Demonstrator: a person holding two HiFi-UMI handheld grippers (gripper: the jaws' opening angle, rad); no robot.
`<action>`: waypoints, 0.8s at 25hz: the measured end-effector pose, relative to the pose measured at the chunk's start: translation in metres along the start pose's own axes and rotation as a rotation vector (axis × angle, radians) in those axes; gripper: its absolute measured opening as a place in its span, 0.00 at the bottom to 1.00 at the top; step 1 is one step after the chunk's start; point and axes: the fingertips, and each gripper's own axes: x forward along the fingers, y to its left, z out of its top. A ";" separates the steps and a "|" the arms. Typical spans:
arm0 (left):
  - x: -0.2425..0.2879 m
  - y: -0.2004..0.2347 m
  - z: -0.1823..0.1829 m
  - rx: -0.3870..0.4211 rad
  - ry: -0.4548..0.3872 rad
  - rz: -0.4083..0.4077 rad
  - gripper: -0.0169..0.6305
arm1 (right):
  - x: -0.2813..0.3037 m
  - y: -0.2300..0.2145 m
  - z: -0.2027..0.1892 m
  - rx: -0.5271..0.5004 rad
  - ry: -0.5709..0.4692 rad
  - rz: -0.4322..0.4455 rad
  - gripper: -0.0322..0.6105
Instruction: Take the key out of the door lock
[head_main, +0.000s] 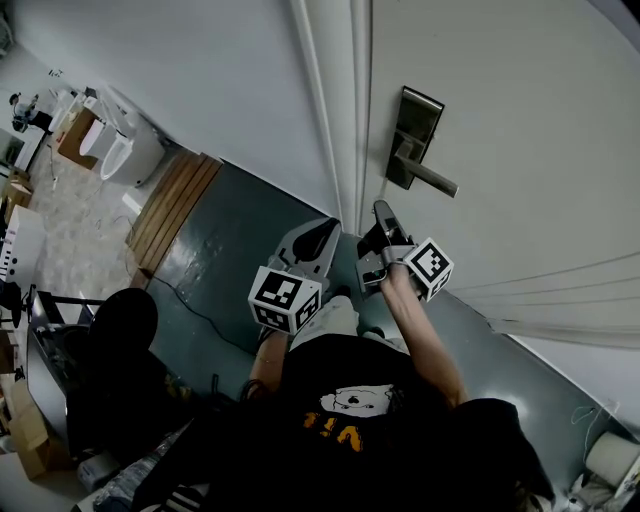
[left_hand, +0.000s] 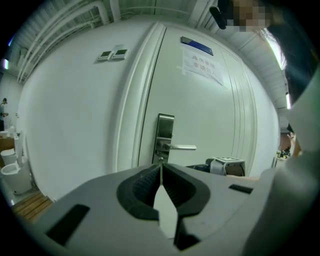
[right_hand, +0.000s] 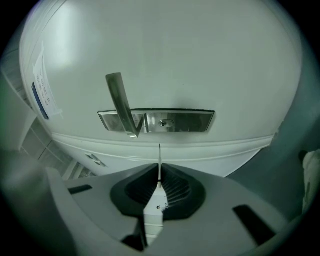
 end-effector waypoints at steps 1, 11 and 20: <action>-0.003 -0.005 0.000 0.001 -0.002 0.003 0.06 | -0.006 0.003 0.000 -0.003 0.009 0.005 0.08; -0.011 -0.039 -0.007 -0.010 0.010 0.038 0.06 | -0.058 0.017 0.001 -0.058 0.137 0.033 0.08; -0.005 -0.083 -0.019 -0.005 0.041 0.037 0.06 | -0.101 0.008 0.021 -0.058 0.165 0.012 0.08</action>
